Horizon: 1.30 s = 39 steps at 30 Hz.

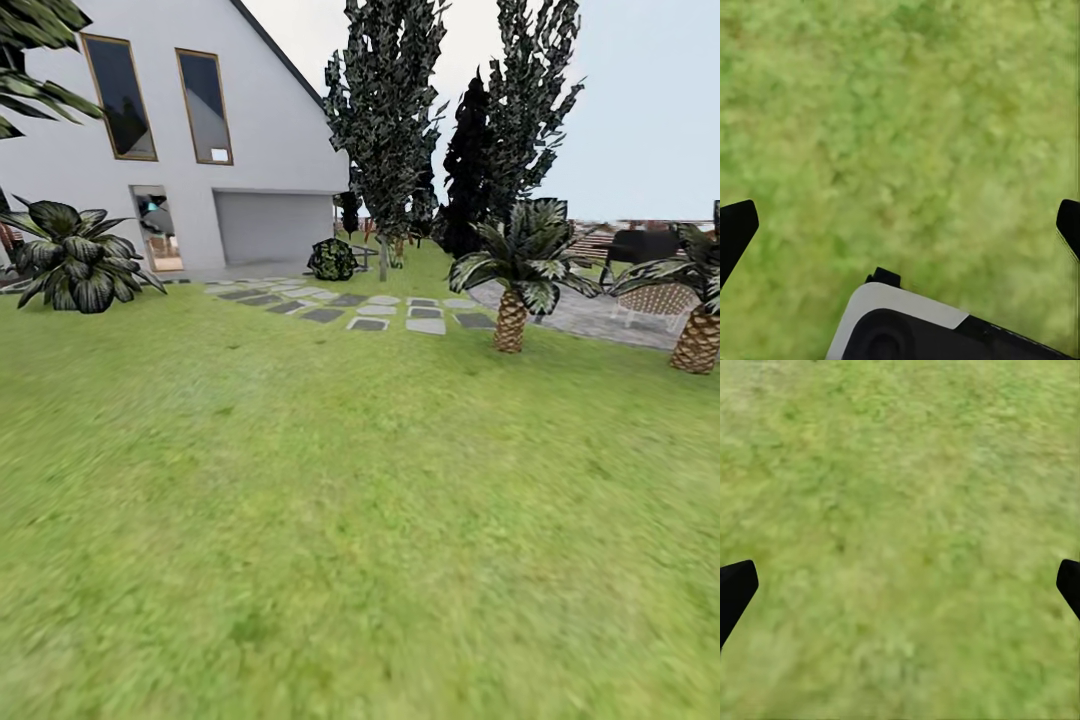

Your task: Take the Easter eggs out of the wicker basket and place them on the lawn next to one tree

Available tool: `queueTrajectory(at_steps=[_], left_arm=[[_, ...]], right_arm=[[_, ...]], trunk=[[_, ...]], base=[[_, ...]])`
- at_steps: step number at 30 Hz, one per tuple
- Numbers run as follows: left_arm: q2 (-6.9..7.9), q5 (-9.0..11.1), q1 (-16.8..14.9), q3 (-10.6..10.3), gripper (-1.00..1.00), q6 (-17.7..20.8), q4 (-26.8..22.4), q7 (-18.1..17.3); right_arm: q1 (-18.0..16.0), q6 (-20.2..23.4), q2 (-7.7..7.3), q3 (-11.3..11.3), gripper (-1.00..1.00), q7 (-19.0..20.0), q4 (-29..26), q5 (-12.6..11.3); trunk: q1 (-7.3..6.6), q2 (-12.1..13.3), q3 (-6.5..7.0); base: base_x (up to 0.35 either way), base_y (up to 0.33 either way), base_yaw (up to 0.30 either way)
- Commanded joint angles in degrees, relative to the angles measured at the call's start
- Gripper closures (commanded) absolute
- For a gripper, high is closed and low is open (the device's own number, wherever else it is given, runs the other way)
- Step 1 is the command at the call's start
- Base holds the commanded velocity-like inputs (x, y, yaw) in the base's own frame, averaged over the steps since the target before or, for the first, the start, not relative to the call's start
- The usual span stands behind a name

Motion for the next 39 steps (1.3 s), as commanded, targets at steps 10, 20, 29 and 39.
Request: queueTrajectory(at_steps=[10,20,29,39], left_arm=[[-0.04,0.14,0.02,0.06,-1.00,-0.08,-0.11,-0.04],[-0.04,0.20,0.02,0.06,-1.00,-0.04,-0.11,-0.05],[-0.04,0.21,0.00,0.06,-1.00,-0.08,-0.11,-0.07],[-0.04,0.21,0.00,0.06,-1.00,-0.08,-0.11,-0.07]], right_arm=[[-0.05,-0.16,0.01,0.02,-1.00,-0.30,-0.04,0.01],[-0.05,-0.16,-0.01,-0.02,-1.00,-0.32,-0.05,0.01],[-0.05,-0.16,-0.07,-0.02,-1.00,-0.32,0.04,0.01],[-0.05,-0.16,-0.02,-0.02,-1.00,-0.32,0.11,0.01]], trunk=[[0.07,-0.11,-0.11],[0.07,-0.11,-0.11],[0.07,-0.11,-0.11],[0.07,-0.11,-0.11]], base=[[0.332,0.000,0.000],[0.332,0.009,0.000],[0.332,0.075,-0.066],[0.332,0.110,-0.187]])
